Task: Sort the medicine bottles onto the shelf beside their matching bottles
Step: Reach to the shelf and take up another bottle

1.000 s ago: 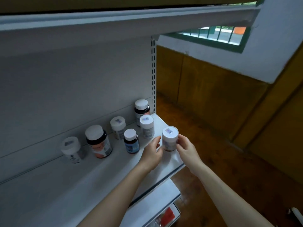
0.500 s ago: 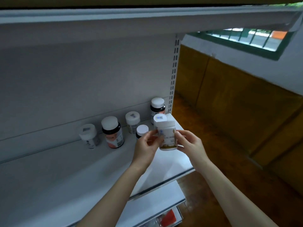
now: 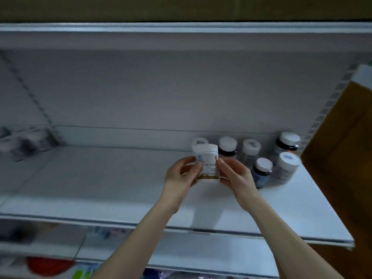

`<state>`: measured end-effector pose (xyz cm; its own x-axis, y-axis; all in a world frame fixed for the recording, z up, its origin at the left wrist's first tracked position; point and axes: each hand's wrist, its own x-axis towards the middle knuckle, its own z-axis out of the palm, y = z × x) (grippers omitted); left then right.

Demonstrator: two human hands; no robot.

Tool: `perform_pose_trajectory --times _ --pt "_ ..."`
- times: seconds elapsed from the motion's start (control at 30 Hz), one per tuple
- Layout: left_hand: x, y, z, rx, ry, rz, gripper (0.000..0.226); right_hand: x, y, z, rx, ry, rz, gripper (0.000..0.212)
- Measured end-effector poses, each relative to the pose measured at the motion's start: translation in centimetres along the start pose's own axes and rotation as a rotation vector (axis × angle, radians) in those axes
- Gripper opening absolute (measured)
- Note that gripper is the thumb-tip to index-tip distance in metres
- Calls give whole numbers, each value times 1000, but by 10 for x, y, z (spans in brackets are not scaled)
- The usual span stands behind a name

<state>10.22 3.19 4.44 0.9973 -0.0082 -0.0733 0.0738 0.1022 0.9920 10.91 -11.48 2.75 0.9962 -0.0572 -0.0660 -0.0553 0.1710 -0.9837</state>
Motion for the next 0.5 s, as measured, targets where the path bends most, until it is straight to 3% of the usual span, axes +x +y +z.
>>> perform_pose_trajectory --times 0.17,0.5 --pt "-22 10 -83 -23 135 29 11 -5 10 86 -9 -132 40 9" --pt "-89 22 -269 -29 294 65 25 -54 46 274 3 -324 74 8"
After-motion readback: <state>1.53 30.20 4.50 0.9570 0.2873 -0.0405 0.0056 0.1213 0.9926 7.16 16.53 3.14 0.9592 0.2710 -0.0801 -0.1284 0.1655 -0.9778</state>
